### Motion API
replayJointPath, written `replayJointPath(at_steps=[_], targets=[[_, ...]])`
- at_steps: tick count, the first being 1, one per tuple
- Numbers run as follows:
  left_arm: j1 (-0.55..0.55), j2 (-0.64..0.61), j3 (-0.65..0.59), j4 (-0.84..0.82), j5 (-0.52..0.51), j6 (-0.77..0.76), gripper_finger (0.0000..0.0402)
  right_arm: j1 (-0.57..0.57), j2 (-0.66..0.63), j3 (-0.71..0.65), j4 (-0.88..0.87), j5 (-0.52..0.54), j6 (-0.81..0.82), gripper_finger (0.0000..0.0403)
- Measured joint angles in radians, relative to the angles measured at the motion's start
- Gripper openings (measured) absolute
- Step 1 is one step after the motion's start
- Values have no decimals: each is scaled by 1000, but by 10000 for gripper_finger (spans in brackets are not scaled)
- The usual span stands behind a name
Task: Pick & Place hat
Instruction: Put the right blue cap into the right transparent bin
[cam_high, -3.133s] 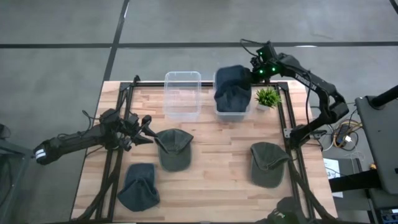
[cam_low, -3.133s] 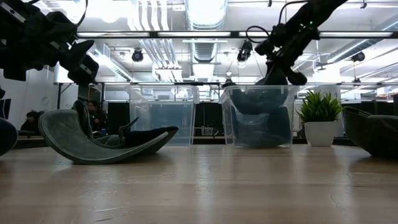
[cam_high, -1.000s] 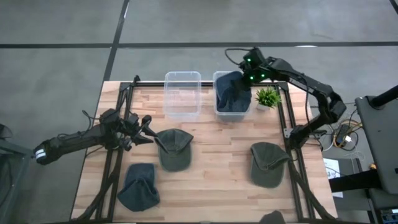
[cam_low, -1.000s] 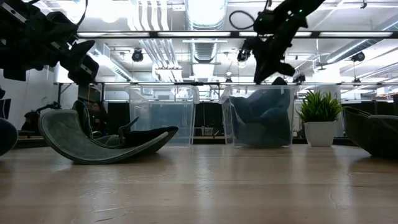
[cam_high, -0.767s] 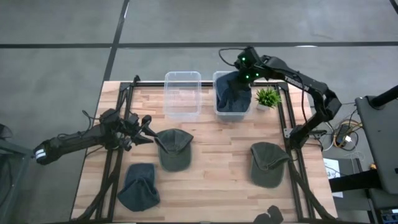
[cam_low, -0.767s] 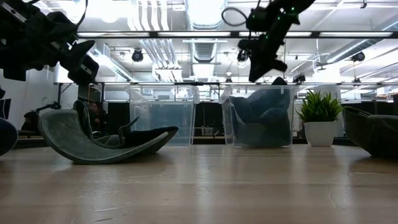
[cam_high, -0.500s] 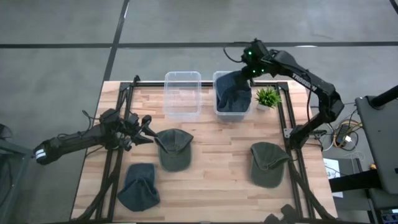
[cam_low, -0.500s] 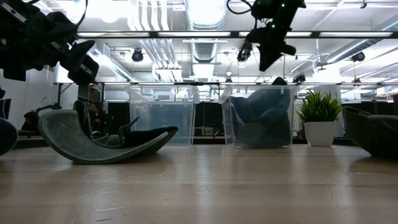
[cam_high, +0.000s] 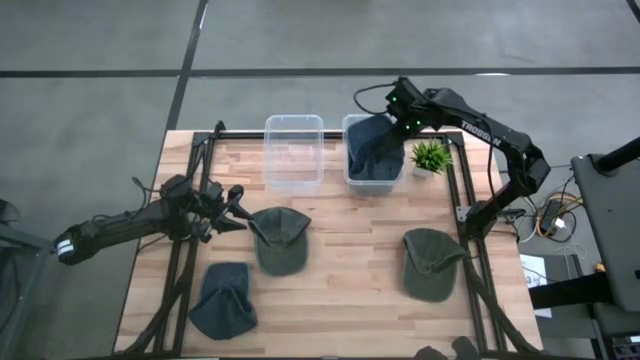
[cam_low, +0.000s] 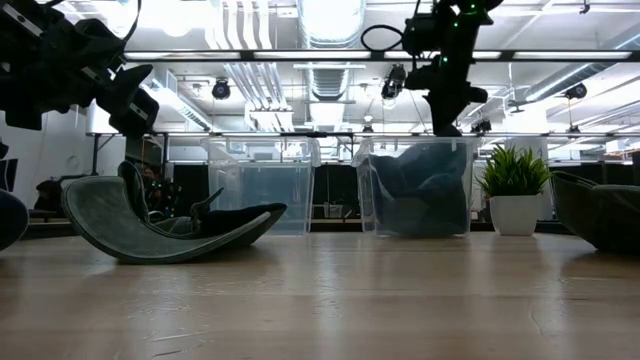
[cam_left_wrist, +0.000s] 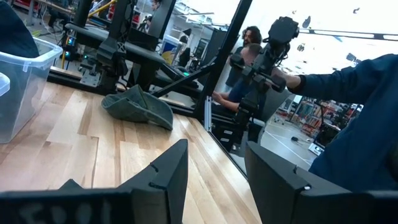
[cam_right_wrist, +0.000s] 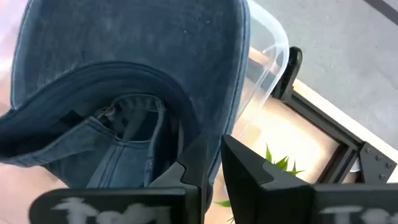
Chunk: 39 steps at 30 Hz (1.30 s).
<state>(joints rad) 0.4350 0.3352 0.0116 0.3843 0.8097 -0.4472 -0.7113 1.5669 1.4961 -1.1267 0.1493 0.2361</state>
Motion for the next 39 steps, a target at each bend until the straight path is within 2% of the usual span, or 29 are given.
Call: replayJointPath(at_steps=[6,15,29,39], targets=[[0,0,0,0,0,-1,151,0,0,-30,4,-7,12,43],[0,0,0,0,0,-2,151,0,0,-70,63,-99,41,43],[0,0,0,0,0,-2,151,4,0,-171,67,-127,71,43],[0,0,0,0,0,-2,151,19,0,-177,96,-124,52,43]])
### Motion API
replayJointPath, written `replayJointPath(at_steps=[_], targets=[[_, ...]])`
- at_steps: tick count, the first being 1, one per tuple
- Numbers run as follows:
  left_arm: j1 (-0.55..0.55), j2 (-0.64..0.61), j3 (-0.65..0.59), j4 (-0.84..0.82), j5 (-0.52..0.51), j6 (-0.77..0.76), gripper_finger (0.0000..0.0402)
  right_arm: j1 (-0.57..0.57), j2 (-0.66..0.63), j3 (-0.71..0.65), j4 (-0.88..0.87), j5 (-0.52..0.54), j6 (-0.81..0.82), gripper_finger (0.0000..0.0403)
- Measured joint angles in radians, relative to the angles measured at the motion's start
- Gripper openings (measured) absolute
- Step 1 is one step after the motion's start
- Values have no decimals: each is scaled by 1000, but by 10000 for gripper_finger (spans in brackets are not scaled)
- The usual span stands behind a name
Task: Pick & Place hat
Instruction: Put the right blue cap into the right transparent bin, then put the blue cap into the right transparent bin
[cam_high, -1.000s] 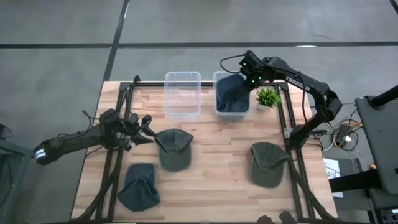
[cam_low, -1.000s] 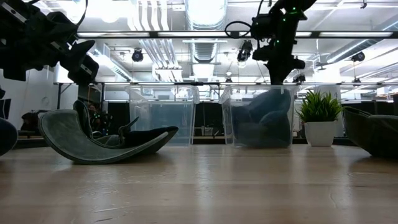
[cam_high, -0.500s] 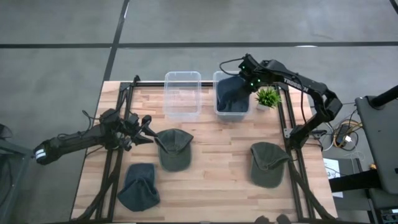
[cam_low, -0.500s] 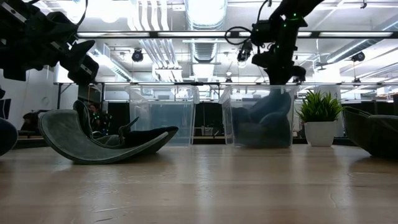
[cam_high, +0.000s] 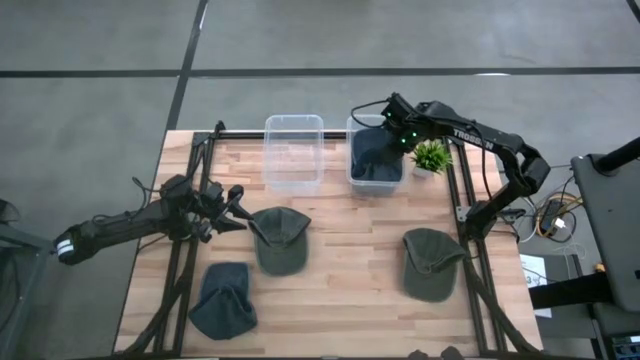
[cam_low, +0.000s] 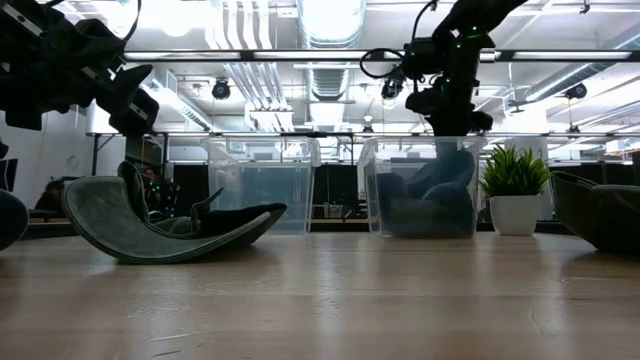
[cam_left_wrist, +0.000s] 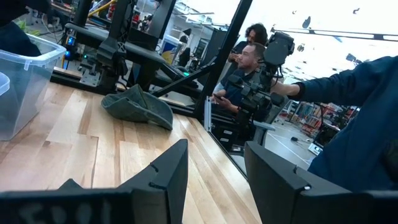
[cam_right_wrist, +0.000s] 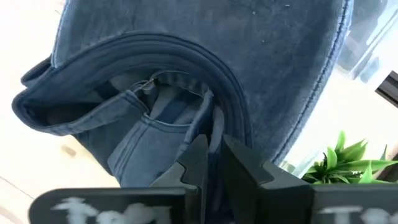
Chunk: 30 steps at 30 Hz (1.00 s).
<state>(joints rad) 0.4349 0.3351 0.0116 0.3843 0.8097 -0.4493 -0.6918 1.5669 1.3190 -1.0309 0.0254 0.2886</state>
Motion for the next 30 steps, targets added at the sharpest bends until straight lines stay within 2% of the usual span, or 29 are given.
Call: replayJointPath(at_steps=[15,24,30], targets=[[0,0,0,0,-4,-1,151,42,76,20,10,4,-30,43],[0,0,0,0,-4,-48,151,47,-51,105,-30,-2,-55,43],[0,0,0,24,-3,-60,151,81,-207,97,-63,-174,-84,43]])
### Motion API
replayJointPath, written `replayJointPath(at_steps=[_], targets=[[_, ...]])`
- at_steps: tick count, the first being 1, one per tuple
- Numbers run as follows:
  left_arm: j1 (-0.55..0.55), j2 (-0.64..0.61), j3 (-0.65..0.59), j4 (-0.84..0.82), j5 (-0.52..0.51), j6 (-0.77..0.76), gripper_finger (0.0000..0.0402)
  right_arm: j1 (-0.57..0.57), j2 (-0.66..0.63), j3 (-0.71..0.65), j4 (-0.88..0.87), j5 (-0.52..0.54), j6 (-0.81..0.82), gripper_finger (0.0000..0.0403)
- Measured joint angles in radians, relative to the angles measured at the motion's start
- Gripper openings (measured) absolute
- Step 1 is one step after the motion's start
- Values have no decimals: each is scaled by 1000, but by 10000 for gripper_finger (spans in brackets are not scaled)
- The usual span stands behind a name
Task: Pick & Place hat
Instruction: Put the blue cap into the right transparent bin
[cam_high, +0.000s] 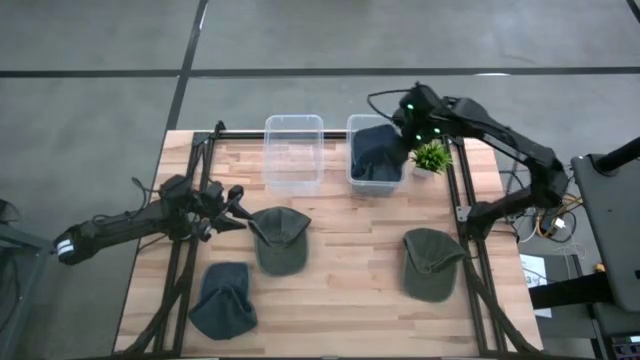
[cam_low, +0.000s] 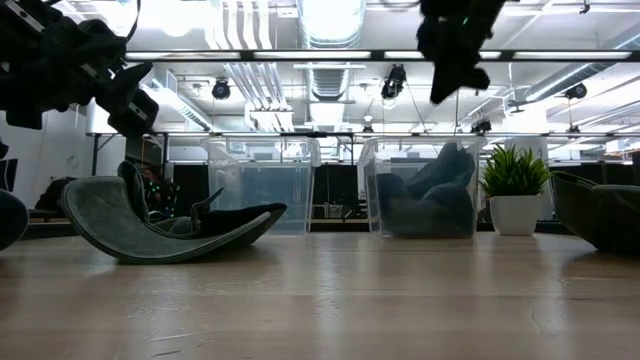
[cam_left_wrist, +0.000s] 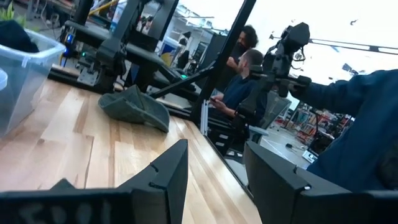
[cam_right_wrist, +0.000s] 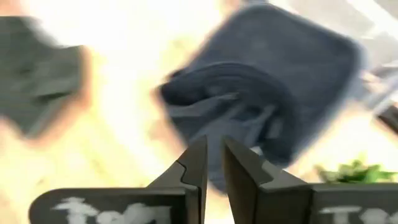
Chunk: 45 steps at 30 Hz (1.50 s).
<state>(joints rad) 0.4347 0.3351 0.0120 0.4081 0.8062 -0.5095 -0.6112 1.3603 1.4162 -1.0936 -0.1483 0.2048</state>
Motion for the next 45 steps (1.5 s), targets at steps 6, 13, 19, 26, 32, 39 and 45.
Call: replayJointPath(at_steps=[6,13,19,26,32,39,45], targets=[[0,0,2,64,10,-23,151,144,-194,-76,61,-11,7,43],[-1,0,37,63,56,-44,151,345,-422,-254,316,2,111,43],[-2,0,82,63,102,-100,151,452,-596,-453,490,97,190,43],[-3,0,174,63,159,-166,151,470,-772,-652,671,109,266,43],[-15,12,274,39,174,-217,151,470,-854,-761,779,109,286,43],[-83,92,469,-244,198,-218,151,470,-893,-852,863,106,277,43],[-185,220,681,-572,193,-190,151,470,-922,-933,990,106,263,43]])
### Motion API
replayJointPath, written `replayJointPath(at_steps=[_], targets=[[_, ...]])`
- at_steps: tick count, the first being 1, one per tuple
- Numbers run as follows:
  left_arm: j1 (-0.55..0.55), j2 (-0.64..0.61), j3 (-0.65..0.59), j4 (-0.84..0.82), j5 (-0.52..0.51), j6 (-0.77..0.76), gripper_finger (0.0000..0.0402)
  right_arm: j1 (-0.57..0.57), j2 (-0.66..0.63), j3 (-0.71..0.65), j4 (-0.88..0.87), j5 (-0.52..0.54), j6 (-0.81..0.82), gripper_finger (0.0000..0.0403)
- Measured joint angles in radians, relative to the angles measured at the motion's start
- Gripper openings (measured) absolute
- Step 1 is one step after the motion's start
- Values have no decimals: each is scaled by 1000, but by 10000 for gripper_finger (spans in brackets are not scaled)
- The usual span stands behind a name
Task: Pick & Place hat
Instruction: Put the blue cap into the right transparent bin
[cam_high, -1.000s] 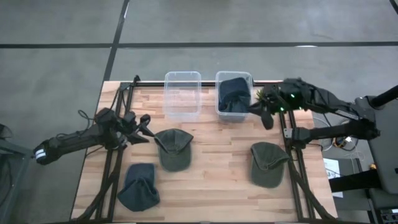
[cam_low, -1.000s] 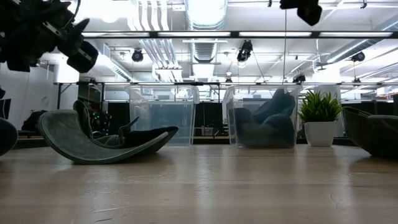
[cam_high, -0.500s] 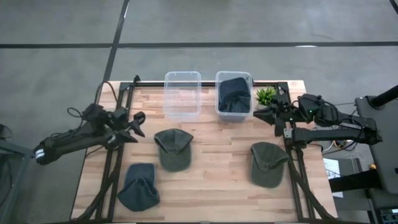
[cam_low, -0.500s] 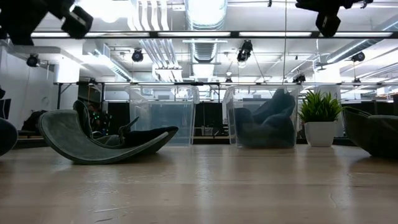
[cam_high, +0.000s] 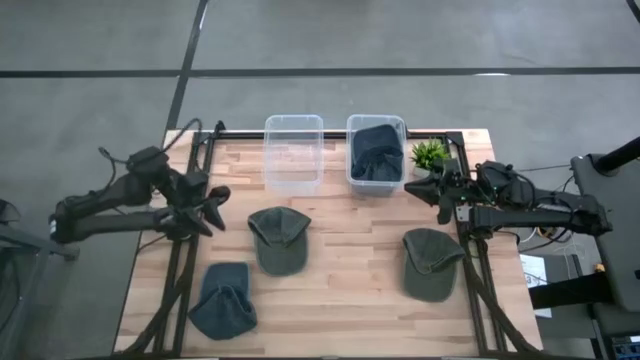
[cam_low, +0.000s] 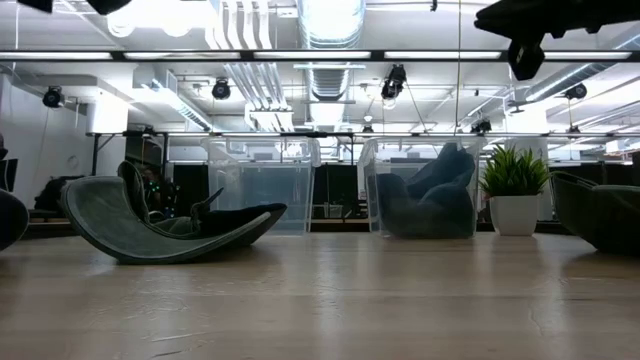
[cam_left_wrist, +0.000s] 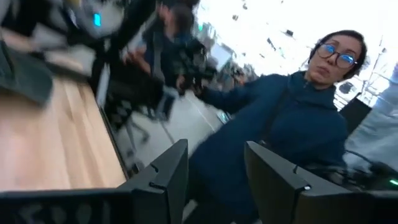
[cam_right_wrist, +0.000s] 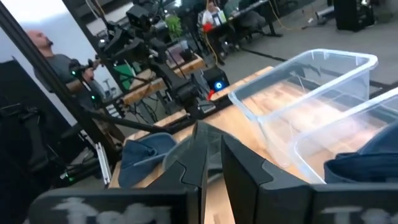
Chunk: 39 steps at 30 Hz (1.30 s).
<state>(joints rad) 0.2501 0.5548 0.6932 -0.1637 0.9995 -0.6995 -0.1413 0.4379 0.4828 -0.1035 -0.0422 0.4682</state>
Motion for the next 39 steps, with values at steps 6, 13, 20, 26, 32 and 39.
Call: replayJointPath(at_steps=[6,13,20,26,32,39], targets=[[-127,154,190,-421,-121,59,151,0,-13,-36,13,0,27,43],[-304,288,275,-805,-324,-4,151,0,-12,-36,13,0,28,43],[-486,385,247,-815,-464,-207,151,0,-11,-34,13,0,31,43],[-574,464,238,-783,-482,-299,151,0,-12,-34,13,0,31,43],[-581,539,234,-734,-511,-313,151,0,-13,-33,13,0,30,43],[-581,598,234,-717,-575,-287,151,0,-12,-33,12,0,31,43]])
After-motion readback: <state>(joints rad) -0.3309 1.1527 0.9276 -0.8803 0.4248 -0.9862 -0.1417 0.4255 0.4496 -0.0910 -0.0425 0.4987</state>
